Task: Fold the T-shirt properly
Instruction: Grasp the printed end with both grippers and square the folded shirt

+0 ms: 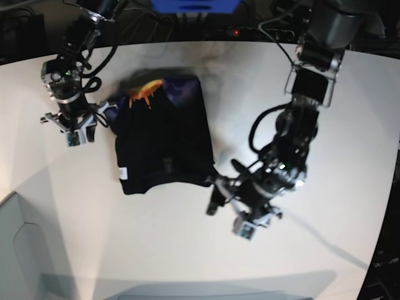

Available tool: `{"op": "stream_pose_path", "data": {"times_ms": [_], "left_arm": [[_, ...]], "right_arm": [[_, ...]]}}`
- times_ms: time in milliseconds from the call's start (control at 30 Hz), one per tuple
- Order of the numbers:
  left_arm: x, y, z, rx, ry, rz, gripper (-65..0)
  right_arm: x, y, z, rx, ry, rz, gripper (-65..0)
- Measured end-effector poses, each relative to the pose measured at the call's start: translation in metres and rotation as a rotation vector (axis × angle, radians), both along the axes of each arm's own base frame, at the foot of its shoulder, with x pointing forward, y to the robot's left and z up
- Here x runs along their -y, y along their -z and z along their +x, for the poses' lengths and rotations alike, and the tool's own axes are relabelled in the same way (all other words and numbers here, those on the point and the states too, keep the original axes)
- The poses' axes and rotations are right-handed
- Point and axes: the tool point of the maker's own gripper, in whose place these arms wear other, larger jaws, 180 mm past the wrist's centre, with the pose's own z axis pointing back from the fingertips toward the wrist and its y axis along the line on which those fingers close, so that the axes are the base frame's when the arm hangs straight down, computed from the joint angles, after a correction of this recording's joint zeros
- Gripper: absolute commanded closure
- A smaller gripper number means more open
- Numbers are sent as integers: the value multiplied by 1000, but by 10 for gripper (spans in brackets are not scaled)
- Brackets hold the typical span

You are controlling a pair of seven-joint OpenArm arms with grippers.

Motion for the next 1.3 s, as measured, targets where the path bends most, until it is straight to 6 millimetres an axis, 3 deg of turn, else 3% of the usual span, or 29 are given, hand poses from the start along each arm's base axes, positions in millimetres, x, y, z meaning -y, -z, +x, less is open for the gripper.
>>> {"op": "stream_pose_path", "data": {"times_ms": [67, 167, 300, 367, 467, 600, 700, 833, 967, 1033, 1100, 1200, 1300], "left_arm": [[-44, 6, -11, -1, -105, -16, -404], [-114, 48, -46, -110, -281, 15, -404], [-184, 82, -95, -212, -486, 0, -404], [-212, 84, -110, -216, -565, 3, -404], [-230, 91, -129, -238, -617, 8, -404], [-237, 102, -148, -283, -640, 19, -404], [-237, 105, -155, -291, -638, 23, -403], [-228, 117, -172, -334, -646, 8, -403], [-203, 103, -181, -308, -594, -54, -394], [-195, 95, -185, -294, -581, -82, -348], [-181, 90, -189, -292, -567, -142, -290], [-157, 87, -195, -306, -546, -240, -232], [-120, 71, -193, -288, -492, -386, -232]], "right_arm": [[-4, 7, -4, -20, -1, 14, -33], [-4, 10, -6, -28, -4, 12, -22], [-9, 17, -15, -48, -10, 31, -19], [-9, 24, -24, -78, -12, 26, -19], [-18, 30, -31, -100, -40, 31, -19], [-34, 38, -44, -131, -83, 48, -18], [-35, 41, -54, -153, -84, 46, -18], [-16, 16, -44, -78, -32, 13, -18], [-16, -25, -32, 52, -27, 37, -18], [-31, -40, -24, 105, -68, 66, -18], [-52, -38, -23, 103, -117, 97, -18], [-89, -26, -35, 59, -201, 162, -18], [-106, -7, -45, -2, -238, 197, -18]]}}
